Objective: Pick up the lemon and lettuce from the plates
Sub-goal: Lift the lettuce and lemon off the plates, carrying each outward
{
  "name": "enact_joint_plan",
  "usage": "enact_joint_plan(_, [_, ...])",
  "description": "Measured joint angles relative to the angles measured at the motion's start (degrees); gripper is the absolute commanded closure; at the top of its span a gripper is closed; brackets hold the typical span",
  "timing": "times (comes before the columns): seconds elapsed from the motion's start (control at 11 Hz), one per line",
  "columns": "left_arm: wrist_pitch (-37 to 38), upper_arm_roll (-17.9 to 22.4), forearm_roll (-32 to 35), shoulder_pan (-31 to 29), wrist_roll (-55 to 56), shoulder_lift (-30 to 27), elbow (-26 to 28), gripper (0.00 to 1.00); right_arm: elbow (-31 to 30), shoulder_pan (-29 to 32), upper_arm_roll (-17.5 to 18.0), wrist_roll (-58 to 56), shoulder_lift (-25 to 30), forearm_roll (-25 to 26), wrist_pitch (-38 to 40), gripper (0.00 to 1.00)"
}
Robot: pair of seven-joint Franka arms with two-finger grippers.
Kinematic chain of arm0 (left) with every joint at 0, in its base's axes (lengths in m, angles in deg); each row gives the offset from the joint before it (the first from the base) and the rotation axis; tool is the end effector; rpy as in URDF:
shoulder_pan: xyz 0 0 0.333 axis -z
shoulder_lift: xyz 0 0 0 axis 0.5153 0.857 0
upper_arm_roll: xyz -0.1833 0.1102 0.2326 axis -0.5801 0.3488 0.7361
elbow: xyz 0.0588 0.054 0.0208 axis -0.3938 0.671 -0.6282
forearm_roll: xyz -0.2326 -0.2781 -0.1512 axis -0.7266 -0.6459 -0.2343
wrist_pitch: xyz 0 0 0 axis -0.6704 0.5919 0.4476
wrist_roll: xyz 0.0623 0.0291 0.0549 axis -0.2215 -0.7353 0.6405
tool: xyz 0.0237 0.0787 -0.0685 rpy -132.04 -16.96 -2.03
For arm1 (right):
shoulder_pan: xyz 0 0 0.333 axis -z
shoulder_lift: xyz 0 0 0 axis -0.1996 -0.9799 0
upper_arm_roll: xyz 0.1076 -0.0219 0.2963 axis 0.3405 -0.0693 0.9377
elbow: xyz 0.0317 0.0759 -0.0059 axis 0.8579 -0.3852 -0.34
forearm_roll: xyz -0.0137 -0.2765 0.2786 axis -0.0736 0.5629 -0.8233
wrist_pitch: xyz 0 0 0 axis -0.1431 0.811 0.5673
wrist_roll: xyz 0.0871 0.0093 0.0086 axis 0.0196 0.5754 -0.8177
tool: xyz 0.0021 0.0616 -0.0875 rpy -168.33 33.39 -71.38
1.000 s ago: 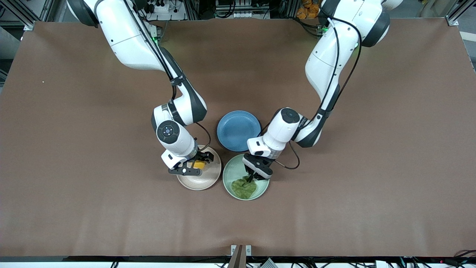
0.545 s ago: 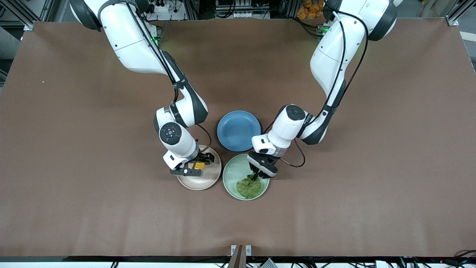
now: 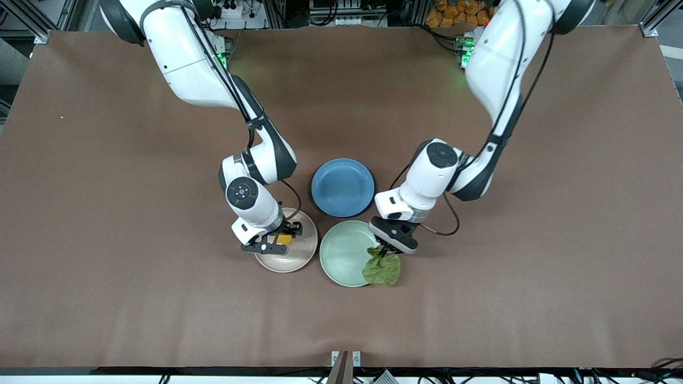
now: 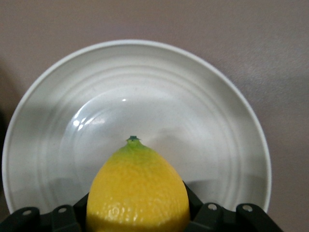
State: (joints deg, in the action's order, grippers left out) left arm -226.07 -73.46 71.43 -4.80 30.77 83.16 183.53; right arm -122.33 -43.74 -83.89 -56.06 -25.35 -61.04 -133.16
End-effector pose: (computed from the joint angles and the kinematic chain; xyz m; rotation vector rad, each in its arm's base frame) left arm 0.6228 -0.3730 0.2561 2.7687 -0.8458 0.7383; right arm 0.6305 0.3265 0.1844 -3.0615 0.1500 -0.0669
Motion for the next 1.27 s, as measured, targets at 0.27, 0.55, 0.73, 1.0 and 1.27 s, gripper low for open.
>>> enact_joint_plan(0.27, [20.88,0.06,0.02,-5.81,-6.87,-10.33,1.28,1.00,5.27,2.00,-0.33,-0.02,0.04,0.00,10.06,0.45])
enact_joint_plan(0.55, [32.96,-0.14,-0.08,-16.03,-16.64,-14.81,3.31,1.00,12.83,5.86,-0.50,-2.88,0.54,0.01,21.97,0.45])
enact_joint_plan(0.73, [35.42,-0.26,-0.14,-20.08,-19.08,-14.00,4.76,0.84,14.05,9.11,-0.63,-8.41,0.60,0.01,25.30,0.45])
enact_joint_plan(1.0, [35.55,-0.28,-0.14,-22.93,-19.75,-10.72,5.44,0.34,15.64,14.94,-0.98,-17.00,0.67,0.02,30.87,0.45])
enact_joint_plan(1.27, [35.46,-0.29,-0.14,-25.78,-21.25,-9.61,5.09,0.00,17.10,19.36,-1.73,-22.17,1.09,1.37,33.03,0.46])
